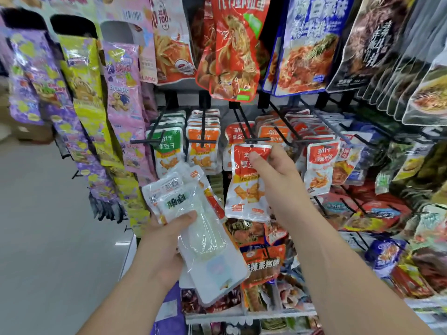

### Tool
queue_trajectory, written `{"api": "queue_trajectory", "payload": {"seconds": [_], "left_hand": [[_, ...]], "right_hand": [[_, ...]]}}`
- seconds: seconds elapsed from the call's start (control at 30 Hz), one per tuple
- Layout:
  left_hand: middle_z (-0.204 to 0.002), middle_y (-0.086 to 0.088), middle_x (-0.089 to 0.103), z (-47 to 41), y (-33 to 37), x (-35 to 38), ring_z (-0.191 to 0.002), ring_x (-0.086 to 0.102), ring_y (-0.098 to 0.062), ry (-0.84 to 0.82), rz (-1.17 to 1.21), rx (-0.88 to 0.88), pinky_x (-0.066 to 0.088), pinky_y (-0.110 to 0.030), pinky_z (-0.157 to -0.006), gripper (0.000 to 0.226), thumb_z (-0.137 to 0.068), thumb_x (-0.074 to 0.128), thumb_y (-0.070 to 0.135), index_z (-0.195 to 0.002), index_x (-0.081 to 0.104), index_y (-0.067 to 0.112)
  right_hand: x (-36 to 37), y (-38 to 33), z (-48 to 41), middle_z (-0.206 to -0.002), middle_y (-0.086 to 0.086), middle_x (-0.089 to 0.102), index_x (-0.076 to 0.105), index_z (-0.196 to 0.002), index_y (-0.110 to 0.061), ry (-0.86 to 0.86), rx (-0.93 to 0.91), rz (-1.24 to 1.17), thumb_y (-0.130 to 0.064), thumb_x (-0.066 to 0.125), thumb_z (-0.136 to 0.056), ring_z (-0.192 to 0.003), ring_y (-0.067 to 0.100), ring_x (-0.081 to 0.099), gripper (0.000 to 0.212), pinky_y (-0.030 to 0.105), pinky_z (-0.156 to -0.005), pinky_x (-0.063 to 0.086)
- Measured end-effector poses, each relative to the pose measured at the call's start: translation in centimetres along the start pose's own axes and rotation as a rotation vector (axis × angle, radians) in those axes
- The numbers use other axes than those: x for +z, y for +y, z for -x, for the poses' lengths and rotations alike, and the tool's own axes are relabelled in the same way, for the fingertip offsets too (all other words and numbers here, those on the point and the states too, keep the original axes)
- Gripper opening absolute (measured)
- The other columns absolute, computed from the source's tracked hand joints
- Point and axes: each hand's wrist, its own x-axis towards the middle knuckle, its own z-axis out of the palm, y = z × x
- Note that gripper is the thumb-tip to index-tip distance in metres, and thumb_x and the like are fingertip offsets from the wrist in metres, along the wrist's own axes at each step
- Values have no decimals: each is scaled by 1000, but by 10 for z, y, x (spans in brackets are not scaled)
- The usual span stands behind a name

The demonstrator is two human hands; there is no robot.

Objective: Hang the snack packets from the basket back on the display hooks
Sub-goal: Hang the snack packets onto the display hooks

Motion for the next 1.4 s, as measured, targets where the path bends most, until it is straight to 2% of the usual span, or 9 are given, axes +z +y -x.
{"api": "queue_trajectory", "payload": {"seconds": [0.43, 0.53, 0.63, 0.93, 1.1, 1.2, 1.27, 1.33, 1.4], "left_hand": [[-119, -15, 77, 6, -8, 13, -110, 73, -39, 76, 0, 49, 56, -61, -96, 53, -87, 72, 0, -137, 64, 13], [-120, -15, 76, 4, -9, 13, -107, 74, -37, 77, -16, 50, 58, -61, -94, 56, -82, 74, 2, -136, 64, 11], [-119, -12, 77, 3, -10, 11, -103, 76, -34, 76, -20, 52, 63, -52, -81, 65, -76, 75, 5, -139, 61, 13], [-115, -11, 78, -1, -3, 10, -99, 78, -33, 56, -44, 54, 61, -52, -86, 60, -78, 74, 5, -136, 63, 16], [-114, -11, 79, -2, 0, 9, -97, 78, -32, 48, -33, 54, 60, -50, -85, 63, -75, 76, 6, -136, 63, 17], [-115, -12, 78, -1, 0, 8, -100, 77, -34, 46, -32, 52, 61, -51, -86, 67, -70, 77, 8, -135, 63, 16], [-116, -14, 78, 0, -1, 5, -100, 77, -35, 47, -37, 56, 62, -51, -84, 65, -71, 77, 6, -134, 63, 14], [-117, -15, 77, 2, -3, 2, -102, 76, -37, 42, -32, 56, 63, -52, -81, 65, -75, 76, 3, -137, 60, 13], [-118, -17, 76, 4, -5, -1, -99, 77, -37, 28, -15, 58, 64, -50, -71, 69, -74, 76, 2, -139, 58, 11]], "right_hand": [[1, 10, -19, -107, -12, 67, 61, -117, -23, 25, -58, 88, -39, 58, -104, -100, 7, 62, 21, 30, -92, 50], [3, 17, -30, -66, -27, 59, 54, -86, -24, 84, -15, 109, -37, 59, -104, -60, -5, 53, 23, 11, -62, 41], [9, 20, -45, -38, -20, 39, 40, -68, -26, 169, 45, 135, -37, 62, -102, -38, 0, 40, 42, 13, -43, 30], [22, 39, -86, -63, -4, 53, 51, -61, -23, 337, 113, 300, -21, 65, -91, -68, 20, 54, 33, 33, -68, 46], [21, 48, -91, -40, 4, 39, 57, -56, -9, 382, -232, 484, 13, 42, -64, -34, 26, 45, 28, 23, -39, 35], [25, 55, -84, -44, -6, 33, 45, -53, -16, 326, -51, 225, -11, 81, -78, -40, 17, 38, 44, 28, -48, 38], [21, 62, -70, -54, -7, 48, 53, -60, -15, 404, 131, 135, -40, 78, -88, -54, 12, 47, 45, 35, -60, 49], [16, 64, -45, -97, -4, 73, 74, -107, -14, 341, 273, 50, -47, 78, -87, -92, 13, 67, 39, 43, -89, 59], [12, 62, -17, -126, -4, 69, 63, -136, -19, 346, 270, 23, -45, 78, -88, -114, 14, 66, 56, 44, -103, 54]]}}
